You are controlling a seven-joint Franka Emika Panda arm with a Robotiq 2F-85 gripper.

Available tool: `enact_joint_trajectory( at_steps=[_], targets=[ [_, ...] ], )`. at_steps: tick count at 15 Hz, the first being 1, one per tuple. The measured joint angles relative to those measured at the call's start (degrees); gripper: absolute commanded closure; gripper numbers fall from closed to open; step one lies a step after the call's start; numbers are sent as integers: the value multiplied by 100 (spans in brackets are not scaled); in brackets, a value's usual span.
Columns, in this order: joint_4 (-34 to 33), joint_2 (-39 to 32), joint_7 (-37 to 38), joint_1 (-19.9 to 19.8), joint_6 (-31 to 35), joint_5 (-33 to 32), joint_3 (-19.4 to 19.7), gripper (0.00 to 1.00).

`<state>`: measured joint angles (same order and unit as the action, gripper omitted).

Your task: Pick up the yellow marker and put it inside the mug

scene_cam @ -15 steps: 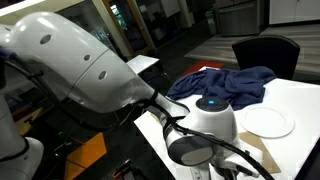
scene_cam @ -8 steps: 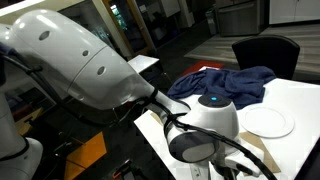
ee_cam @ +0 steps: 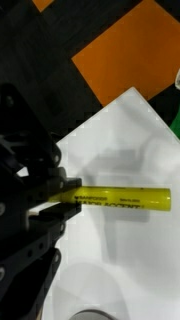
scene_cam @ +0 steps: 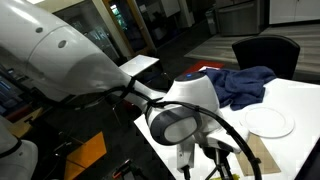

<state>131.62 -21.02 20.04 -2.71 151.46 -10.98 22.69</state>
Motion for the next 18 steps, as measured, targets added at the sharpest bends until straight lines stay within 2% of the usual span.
enact_joint_trajectory(
  at_steps=[3, 7, 11, 14, 18],
  targets=[
    [287, 553, 670, 322, -104, -731, 231, 95],
    [638, 1424, 1538, 467, -560, -1815, 135, 95],
    [945, 2189, 2085, 392, -1168, -2400, -540, 95],
    [1055, 2498, 2207, 360, -1564, -2393, -1171, 95],
    [1064, 2543, 2315, 368, -1734, -2266, -1886, 95]
  ],
)
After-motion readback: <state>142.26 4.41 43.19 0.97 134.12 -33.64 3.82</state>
